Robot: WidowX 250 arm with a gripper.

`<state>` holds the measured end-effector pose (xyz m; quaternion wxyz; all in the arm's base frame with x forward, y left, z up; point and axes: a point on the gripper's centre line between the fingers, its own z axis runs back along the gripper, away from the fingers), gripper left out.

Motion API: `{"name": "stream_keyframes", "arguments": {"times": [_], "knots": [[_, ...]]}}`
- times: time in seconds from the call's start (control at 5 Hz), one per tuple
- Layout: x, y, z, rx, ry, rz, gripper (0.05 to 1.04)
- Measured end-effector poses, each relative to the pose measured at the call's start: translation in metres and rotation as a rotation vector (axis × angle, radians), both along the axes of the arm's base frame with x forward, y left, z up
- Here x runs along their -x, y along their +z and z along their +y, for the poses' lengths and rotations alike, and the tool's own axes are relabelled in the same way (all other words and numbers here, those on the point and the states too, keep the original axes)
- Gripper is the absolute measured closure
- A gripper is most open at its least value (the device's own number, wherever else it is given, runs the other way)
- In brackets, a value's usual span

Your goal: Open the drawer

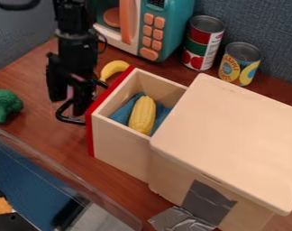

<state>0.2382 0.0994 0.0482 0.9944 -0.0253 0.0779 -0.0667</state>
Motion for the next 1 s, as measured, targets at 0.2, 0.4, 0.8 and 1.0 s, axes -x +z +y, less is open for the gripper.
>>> {"name": "stream_keyframes", "arguments": {"times": [0.2,0.4,0.8,1.0], "knots": [[0.001,0.035,-0.007,-0.005,0.004,-0.079,0.080],[0.001,0.064,-0.019,-0.001,0.020,-0.129,0.083],[-0.014,0.088,-0.074,-0.006,0.065,-0.194,0.083],[-0.023,0.087,-0.096,0.028,0.112,-0.241,0.083]]}}
